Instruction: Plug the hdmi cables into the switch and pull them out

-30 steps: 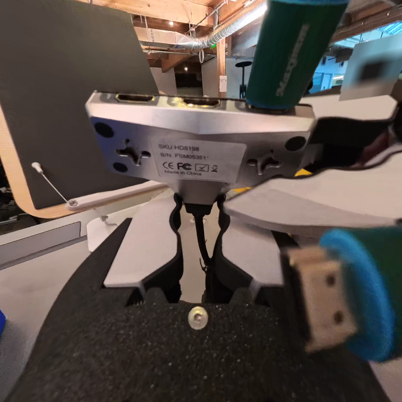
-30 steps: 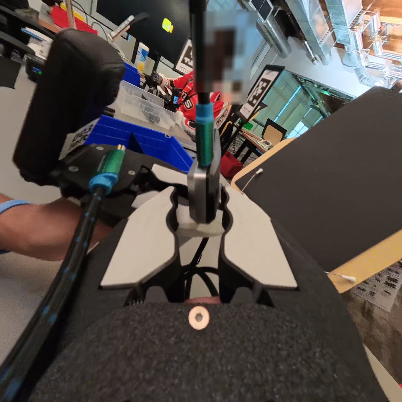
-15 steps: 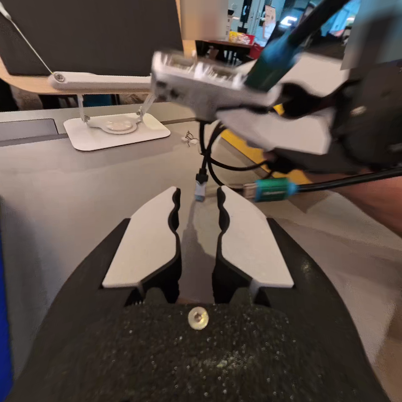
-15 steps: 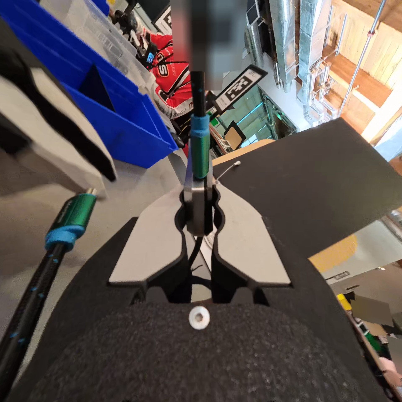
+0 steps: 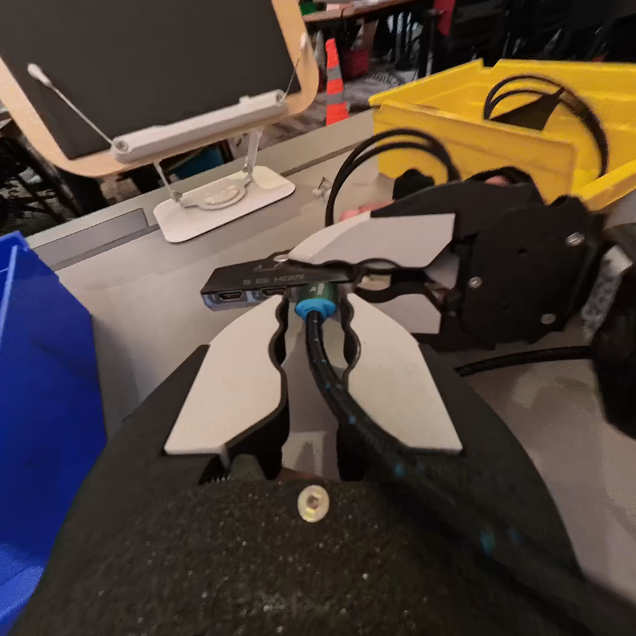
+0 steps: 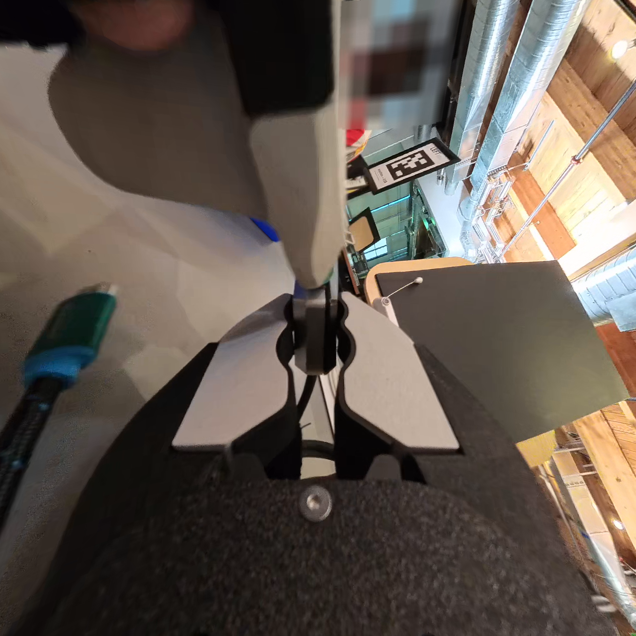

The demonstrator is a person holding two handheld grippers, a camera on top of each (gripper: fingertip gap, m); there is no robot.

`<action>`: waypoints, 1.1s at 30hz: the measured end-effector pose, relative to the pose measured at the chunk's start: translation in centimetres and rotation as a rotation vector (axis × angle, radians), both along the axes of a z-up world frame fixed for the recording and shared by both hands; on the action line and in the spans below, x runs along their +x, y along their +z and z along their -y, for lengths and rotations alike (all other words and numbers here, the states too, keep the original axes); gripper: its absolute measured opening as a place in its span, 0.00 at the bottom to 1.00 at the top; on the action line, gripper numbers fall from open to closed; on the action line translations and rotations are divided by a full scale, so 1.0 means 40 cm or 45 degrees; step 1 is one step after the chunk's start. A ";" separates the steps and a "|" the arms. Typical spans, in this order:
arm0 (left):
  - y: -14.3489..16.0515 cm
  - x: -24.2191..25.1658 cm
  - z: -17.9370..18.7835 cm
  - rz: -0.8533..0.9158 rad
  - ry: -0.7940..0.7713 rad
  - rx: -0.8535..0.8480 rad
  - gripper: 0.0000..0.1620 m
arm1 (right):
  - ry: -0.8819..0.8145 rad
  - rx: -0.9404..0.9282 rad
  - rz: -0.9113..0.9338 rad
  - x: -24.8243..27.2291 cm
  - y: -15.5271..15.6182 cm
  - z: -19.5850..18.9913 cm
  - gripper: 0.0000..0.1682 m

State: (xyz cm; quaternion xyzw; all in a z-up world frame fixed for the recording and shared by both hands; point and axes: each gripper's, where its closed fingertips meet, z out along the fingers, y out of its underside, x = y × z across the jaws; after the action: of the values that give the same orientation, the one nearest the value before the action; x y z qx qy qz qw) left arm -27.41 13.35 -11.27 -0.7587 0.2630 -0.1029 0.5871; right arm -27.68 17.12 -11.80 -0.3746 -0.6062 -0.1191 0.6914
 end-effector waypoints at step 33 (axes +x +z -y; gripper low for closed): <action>-0.190 -0.157 0.060 -0.574 -0.016 -0.495 0.35 | -0.073 -0.348 -0.186 0.076 0.002 -0.079 0.12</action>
State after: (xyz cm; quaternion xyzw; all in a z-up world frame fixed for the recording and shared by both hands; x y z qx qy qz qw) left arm -33.68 10.93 -18.87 -0.8590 0.3667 0.0159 0.3569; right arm -24.63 20.30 -11.73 -0.4901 -0.5539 -0.0277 0.6725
